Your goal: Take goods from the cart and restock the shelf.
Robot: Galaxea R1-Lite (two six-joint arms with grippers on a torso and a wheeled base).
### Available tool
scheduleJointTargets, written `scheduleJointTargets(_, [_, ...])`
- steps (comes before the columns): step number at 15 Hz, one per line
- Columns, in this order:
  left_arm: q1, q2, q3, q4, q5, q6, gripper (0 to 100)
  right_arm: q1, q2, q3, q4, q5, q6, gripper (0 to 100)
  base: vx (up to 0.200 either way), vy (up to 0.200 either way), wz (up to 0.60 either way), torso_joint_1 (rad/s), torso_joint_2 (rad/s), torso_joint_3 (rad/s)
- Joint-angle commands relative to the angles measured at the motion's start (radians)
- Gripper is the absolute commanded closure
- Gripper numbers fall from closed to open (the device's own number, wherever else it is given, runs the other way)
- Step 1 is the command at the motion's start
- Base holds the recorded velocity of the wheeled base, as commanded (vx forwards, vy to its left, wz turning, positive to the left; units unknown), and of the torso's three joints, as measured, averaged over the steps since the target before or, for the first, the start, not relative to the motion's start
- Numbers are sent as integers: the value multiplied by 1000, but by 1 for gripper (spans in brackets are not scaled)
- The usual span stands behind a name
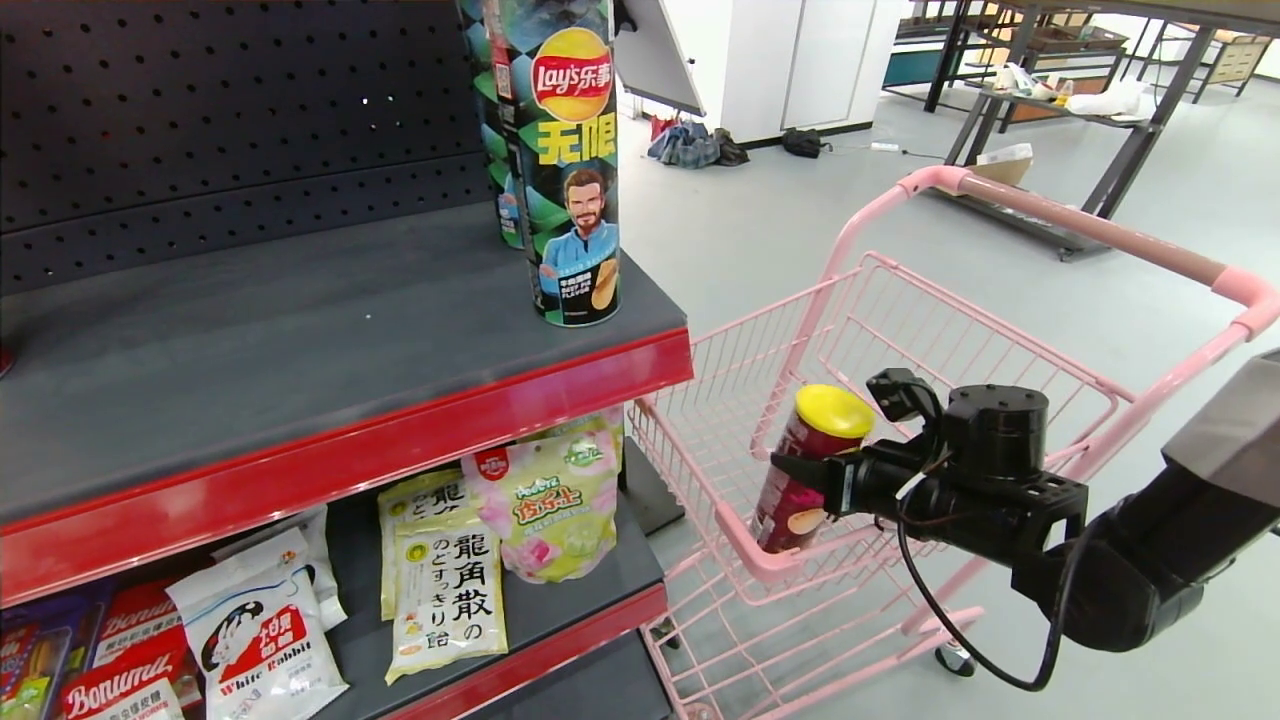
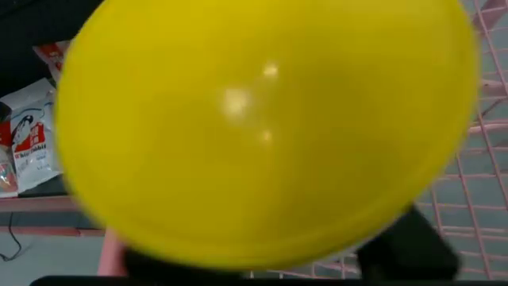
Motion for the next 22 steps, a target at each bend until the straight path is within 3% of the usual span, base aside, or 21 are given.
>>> scheduleJointTargets(1, [0, 1, 0, 0, 1, 0, 0, 2, 7, -10, 2, 2, 0, 100, 0, 0, 0, 0, 0, 0])
scheduleJointTargets(5, [0, 1, 0, 0, 1, 0, 0, -1, -57, -76, 15, -7, -12, 100, 0, 0, 0, 0, 0, 0])
scheduleJointTargets(7, [0, 1, 0, 0, 1, 0, 0, -16, -134, -133, 60, -7, -83, 100, 0, 0, 0, 0, 0, 0])
scheduleJointTargets(10, [0, 1, 0, 2, -1, 0, 0, -76, -385, -346, 408, -10, -165, 100, 0, 0, 0, 0, 0, 0])
scheduleJointTargets(12, [0, 1, 0, 0, -1, 0, 0, -90, -511, -406, 580, -53, -165, 100, 0, 0, 0, 0, 0, 0])
scheduleJointTargets(14, [0, 1, 0, 2, -1, 0, 0, -88, -780, -384, 868, -224, -170, 100, 0, 0, 0, 0, 0, 0])
scheduleJointTargets(16, [0, 1, 0, 2, -1, 0, 0, -88, -981, -297, 1082, -191, -155, 100, 0, 0, 0, 0, 0, 0])
scheduleJointTargets(18, [0, 1, 0, 2, -1, 0, 0, -136, -1205, -128, 1160, -201, -150, 100, 0, 0, 0, 0, 0, 0])
scheduleJointTargets(20, [0, 1, 0, 2, -1, 0, 0, -216, -1303, -123, 1327, -193, -171, 100, 0, 0, 0, 0, 0, 0])
scheduleJointTargets(22, [0, 1, 0, 0, -1, 0, 0, -237, -1303, -142, 1338, -188, -175, 100, 0, 0, 0, 0, 0, 0])
